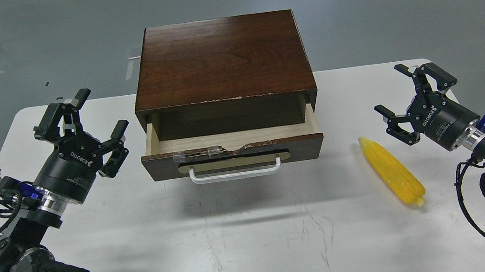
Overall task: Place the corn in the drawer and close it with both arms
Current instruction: 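Move the right gripper down toward the yellow corn cob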
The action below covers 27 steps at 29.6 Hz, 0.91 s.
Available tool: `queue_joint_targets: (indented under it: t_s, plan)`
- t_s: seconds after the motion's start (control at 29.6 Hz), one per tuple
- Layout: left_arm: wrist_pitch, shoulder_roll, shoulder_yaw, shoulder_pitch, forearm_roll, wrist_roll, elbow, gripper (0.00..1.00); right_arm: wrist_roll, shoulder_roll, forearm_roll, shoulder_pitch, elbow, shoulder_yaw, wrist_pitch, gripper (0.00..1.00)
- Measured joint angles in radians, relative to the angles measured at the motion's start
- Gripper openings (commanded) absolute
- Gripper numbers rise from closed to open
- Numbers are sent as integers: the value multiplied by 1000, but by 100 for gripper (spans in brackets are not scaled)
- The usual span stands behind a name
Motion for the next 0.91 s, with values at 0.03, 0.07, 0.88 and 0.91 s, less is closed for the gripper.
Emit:
queue_joint_targets:
  t_s: [0.03,0.07,0.88,0.91]
  plan:
    - [0,0,0,2,0,0,0,98,0,0,0,0,0,0,0,99]
    - [0,0,0,4,0,0,-1,98,0,0,0,0,0,0,0,99]
    - [-29,11,1,-1,0,-7,2,98,0,-141,-266,98,39,-7,0,100]
    - [-29,11,2,-1,0,-7,1,98,0,-157,-314,112,43,-7,0,100]
